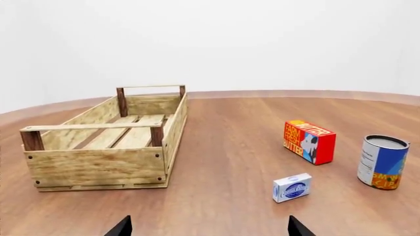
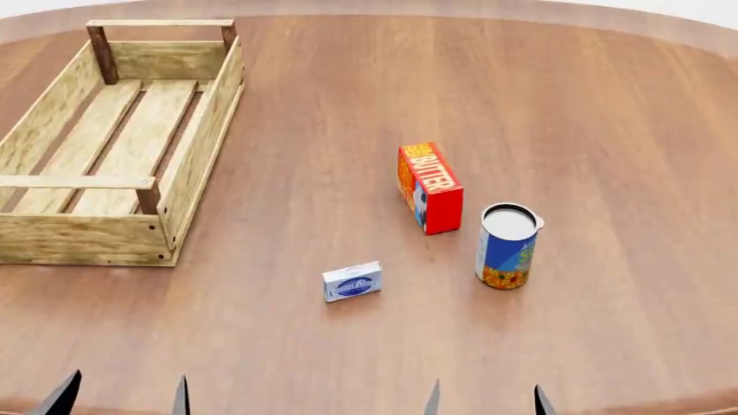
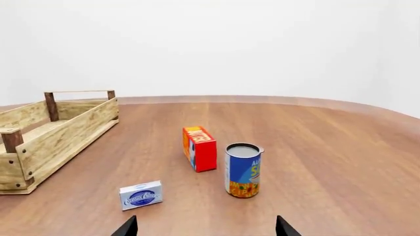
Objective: Pick up the cream cheese and put it in the tray.
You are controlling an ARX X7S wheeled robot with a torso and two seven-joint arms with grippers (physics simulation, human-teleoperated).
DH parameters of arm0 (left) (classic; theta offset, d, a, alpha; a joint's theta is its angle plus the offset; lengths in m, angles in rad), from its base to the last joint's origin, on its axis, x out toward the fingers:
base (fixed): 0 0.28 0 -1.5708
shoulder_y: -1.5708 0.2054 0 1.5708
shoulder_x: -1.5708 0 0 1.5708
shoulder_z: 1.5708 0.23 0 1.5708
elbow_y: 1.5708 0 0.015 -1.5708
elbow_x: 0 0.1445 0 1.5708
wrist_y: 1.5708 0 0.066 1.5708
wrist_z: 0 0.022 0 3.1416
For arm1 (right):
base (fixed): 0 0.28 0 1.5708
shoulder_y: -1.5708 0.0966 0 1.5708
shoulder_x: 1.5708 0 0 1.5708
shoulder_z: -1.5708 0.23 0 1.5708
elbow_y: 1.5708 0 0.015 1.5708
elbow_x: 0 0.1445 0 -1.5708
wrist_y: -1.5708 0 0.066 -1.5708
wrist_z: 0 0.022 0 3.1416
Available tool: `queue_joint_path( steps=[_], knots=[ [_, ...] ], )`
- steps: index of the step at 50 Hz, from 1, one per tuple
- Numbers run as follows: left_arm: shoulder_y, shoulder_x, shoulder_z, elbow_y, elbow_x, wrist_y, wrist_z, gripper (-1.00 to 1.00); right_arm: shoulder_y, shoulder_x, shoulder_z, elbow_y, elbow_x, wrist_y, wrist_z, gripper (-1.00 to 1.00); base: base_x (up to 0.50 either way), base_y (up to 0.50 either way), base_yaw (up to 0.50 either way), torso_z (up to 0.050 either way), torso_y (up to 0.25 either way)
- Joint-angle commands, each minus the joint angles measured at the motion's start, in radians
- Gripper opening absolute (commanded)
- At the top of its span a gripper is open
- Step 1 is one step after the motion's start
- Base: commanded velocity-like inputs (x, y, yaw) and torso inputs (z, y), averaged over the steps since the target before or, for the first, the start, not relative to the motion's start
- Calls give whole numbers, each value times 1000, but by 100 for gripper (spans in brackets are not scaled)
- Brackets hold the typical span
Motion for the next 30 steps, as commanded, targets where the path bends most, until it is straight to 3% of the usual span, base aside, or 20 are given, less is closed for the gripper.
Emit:
queue_joint_path(
  steps=[1, 7, 30],
  knots=[
    [-1, 10, -11, -88, -7, 39, 13, 100, 9, -6, 1, 100, -13, -32, -17, 100, 0, 0, 0, 0, 0],
    [6, -3, 3, -31, 17, 13, -10, 100, 1, 0, 0, 60, 11, -20, -17, 100, 0, 0, 0, 0, 0],
    [-66, -80, -24, 533, 134, -349, -95, 100, 29, 46, -14, -467, 92, 241, 51, 100, 0, 0, 0, 0, 0]
  ],
)
